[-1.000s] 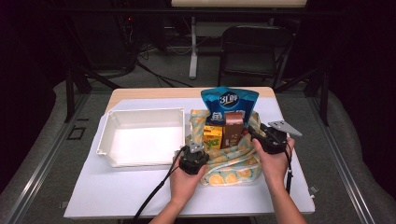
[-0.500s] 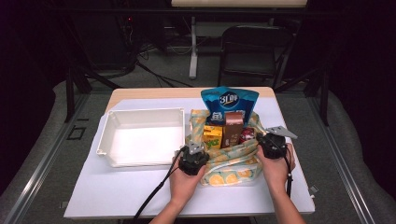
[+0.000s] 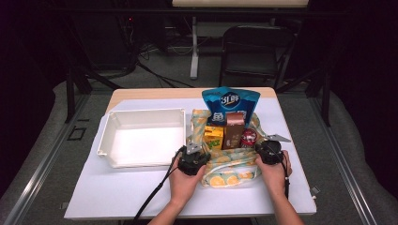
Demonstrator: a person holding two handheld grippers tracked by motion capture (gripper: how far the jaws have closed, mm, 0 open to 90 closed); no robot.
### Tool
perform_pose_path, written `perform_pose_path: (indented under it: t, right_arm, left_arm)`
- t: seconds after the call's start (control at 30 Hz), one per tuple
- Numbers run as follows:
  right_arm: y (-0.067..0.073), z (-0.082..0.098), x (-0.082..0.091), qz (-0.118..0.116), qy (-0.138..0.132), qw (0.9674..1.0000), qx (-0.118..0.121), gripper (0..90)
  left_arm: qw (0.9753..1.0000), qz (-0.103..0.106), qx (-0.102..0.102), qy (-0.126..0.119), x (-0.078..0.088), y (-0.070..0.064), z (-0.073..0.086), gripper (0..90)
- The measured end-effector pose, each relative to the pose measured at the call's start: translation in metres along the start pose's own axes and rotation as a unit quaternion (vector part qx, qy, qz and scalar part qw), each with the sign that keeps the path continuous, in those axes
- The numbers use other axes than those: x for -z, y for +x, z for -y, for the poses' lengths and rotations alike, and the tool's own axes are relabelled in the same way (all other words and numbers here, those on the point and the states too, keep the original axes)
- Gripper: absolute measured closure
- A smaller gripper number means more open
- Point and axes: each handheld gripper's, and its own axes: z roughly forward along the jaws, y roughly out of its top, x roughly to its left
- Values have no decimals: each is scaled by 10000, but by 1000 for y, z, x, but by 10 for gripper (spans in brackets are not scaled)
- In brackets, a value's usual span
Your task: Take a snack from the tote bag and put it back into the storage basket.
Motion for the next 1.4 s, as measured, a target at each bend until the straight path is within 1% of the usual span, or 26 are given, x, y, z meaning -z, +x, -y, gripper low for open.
perform_pose_path:
  t: [0.03,0.07,0.1,0.2,0.3,0.33,0.37,0.4,0.47,0.5,0.53,0.57,0.6,0.63,0.67,0.7,0.73,0.8,0.9,1.0,1.07,1.1,1.13,1.27,1.33,1.4]
  right_arm:
    - [-2,0,1,-3,34,10000,25,900]
    - [-3,0,1,-33,38,10000,-14,900]
    - [-3,0,0,-99,-8,9999,-110,900]
    - [-5,0,1,-130,22,9999,-68,900]
    - [-5,0,1,-147,9,9998,-108,900]
    - [-4,1,-1,-192,-63,9996,-194,900]
    - [-6,1,1,-191,11,9997,-134,900]
    - [-5,1,0,-198,-32,9996,-174,900]
    - [-6,1,1,-207,14,9997,-121,900]
    - [-6,1,1,-213,-1,9997,-142,900]
    - [-5,2,0,-212,-42,9996,-198,900]
    - [-5,2,0,-217,-41,9996,-197,900]
    - [-5,2,0,-218,-44,9995,-201,900]
    - [-5,2,0,-218,-50,9995,-208,900]
    - [-6,2,0,-224,-53,9995,-209,900]
    - [-6,2,1,-227,-41,9995,-196,900]
    - [-5,2,0,-221,-42,9996,-184,900]
    - [-6,1,1,-233,15,9996,-129,900]
    - [-5,1,2,-206,4,9998,-69,900]
    - [-5,2,1,-218,-56,9997,-115,900]
    - [-5,2,1,-204,-66,9997,-102,900]
    - [-5,2,1,-205,-66,9997,-98,900]
    - [-4,2,1,-217,-63,9997,-107,900]
    - [-7,1,3,-279,-43,9995,-150,893]
    - [-8,0,7,-363,-200,9988,-253,834]
    - [-9,-3,17,-335,-336,9987,-182,758]
  left_arm:
    - [10000,29,0,-29,3,0,0,833]
    - [9999,8,8,-111,7,-2,-1,822]
    - [9998,2,-59,-202,11,-4,-3,804]
    - [9982,-11,-83,-592,28,-11,-15,746]
    - [9959,-174,-71,-888,36,-14,-30,645]
    - [9955,-234,-30,-921,36,-14,-34,597]
    - [9952,-283,49,-936,34,-13,-37,554]
    - [9953,-348,131,-897,31,-13,-39,505]
    - [9958,-535,223,-706,22,-12,-39,418]
    - [9960,-623,237,-599,18,-11,-37,414]
    - [9959,-714,224,-502,14,-10,-34,436]
    - [9957,-785,191,-461,11,-10,-32,503]
    - [9943,-946,72,-481,10,-11,-29,552]
    - [9945,-954,4,-431,10,-11,-29,610]
    - [9955,-877,37,-353,8,-10,-29,703]
    - [9953,-932,43,-269,7,-9,-28,762]
    - [9945,-1012,49,-263,5,-8,-26,809]
    - [9947,-1004,35,-210,4,-7,-23,895]
    - [9948,-1008,-149,-52,-3,-9,-16,900]
    - [9952,-968,-67,107,-10,-7,-9,900]
    - [9945,-1009,-128,240,-13,-7,-6,900]
    - [9945,-1017,-144,215,-13,-8,-6,900]
    - [9945,-1000,-125,269,-14,-7,-6,900]
    - [9957,-833,159,379,-16,-1,-7,900]
    - [9954,-880,104,371,-16,-2,-7,900]
    - [9951,-918,45,351,-16,-3,-6,900]
